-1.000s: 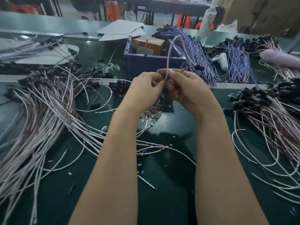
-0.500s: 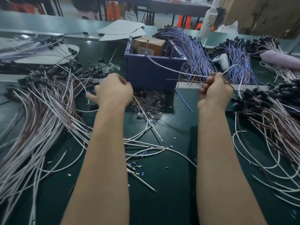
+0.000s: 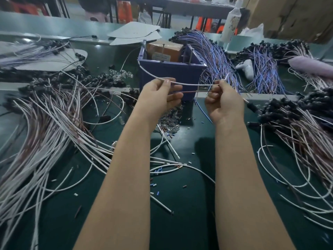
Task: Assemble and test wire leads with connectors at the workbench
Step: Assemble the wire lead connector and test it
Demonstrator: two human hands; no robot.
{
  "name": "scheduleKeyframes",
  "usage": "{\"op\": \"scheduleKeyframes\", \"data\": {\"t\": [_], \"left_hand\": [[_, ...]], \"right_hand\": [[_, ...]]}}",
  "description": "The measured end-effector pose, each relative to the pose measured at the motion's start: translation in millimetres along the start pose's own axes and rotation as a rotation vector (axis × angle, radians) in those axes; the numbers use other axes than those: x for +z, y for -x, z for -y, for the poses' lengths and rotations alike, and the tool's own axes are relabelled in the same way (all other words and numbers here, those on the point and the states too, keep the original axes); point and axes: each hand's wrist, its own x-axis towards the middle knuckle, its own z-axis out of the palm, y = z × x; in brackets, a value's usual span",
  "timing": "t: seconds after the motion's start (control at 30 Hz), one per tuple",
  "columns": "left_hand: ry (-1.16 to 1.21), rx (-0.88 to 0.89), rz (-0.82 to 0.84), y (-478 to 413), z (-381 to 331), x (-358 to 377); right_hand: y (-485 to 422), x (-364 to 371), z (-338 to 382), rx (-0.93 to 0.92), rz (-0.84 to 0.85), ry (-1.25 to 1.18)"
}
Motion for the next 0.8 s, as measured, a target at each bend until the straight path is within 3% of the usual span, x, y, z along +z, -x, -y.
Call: {"op": "scheduleKeyframes", "data": {"t": [0.2,0.27,0.4,0.47,0.53,0.6,0.7,0.8], "left_hand": [[0.121,0.085,0.048,3,3,-2],[0.161,0.108,-0.007,2,3,-1],[0.062,0.155,-0.202,-2,0,-4],[-0.046,0.191,-0.217,-2,-3,-7],[-0.118,0.21,-0.19,-2,-7,-8],[-0.147,0.232,-0.173,-1,-10,-9],[-0.118,0.258,-0.186,0,-10,-8],[0.003,0.233,-0.193,-1,-7,-8]], "right_hand": [[2,2,-16,0.176,0.031,-0.003],[6,2,-15,0.213,0.032,0.121],[21,3,5,0.156,0.175,1.115],[30,13,18,-0.073,0.282,1.358],[37,26,24,-0.423,0.344,1.403],[42,34,18,-0.548,0.469,1.508],[42,33,2,-0.396,0.63,1.65],[38,30,-2,-0.302,0.612,1.534]]}}
